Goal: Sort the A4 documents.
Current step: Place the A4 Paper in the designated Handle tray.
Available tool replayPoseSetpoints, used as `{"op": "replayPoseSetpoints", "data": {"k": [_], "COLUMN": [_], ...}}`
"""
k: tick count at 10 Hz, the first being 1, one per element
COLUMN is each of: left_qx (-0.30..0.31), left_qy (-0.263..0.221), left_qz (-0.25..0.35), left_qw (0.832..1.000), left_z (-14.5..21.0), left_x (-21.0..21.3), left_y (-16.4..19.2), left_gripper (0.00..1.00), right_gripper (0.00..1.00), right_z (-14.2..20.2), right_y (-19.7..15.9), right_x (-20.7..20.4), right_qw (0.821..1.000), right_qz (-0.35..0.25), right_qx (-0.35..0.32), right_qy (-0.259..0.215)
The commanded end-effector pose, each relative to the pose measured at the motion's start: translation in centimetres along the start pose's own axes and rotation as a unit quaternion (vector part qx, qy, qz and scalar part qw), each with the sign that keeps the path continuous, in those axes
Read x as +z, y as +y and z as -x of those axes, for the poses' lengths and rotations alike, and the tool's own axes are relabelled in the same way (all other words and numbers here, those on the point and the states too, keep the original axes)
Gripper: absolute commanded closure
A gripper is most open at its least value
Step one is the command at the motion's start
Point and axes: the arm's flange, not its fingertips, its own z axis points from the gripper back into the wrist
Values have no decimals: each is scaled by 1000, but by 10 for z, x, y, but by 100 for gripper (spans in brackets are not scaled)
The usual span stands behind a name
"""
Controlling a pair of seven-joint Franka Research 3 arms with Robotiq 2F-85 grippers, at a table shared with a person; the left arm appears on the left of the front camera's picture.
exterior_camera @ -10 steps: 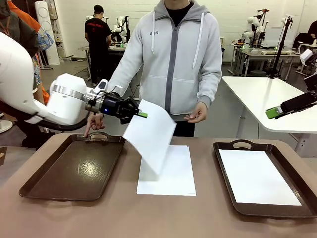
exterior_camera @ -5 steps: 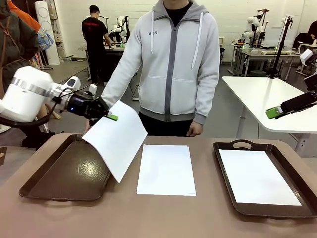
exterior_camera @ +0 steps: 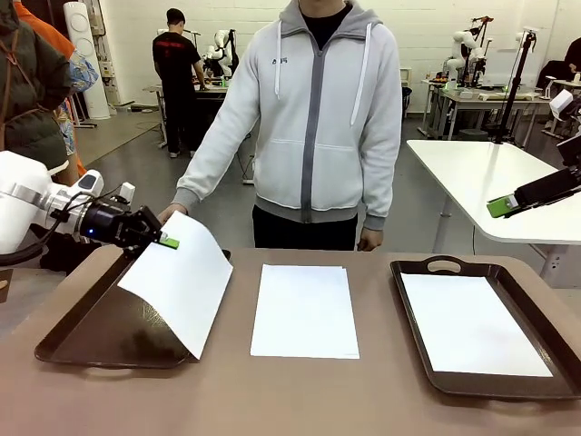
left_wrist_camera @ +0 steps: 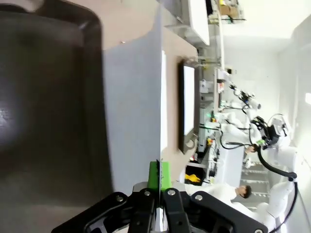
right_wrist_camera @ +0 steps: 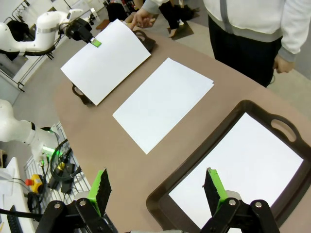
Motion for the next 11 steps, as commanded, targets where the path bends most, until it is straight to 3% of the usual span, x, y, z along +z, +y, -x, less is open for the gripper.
{"op": "replayPoseSetpoints", "data": {"k": [1, 4, 8, 11], "left_qx": [-27, -54, -22, -8], "left_qy": [-13, 22, 63, 44], "left_qz": [-47, -110, -155, -170], "left_qw": [998, 992, 986, 984], "left_z": [-3, -15, -31, -38], "left_x": [4, 24, 35, 32], "left_y": [16, 28, 53, 67], "left_gripper": [99, 99, 99, 99], "right_gripper": [0, 0, 0, 0], "right_z": [0, 0, 0, 0], "right_y": [1, 1, 1, 1], "right_x": [-1, -1, -1, -1], "right_qw": [1000, 1000, 1000, 1000], "right_qz": [-2, -2, -2, -2], "right_qx": [3, 3, 3, 3], "right_qy": [0, 0, 0, 0]}}
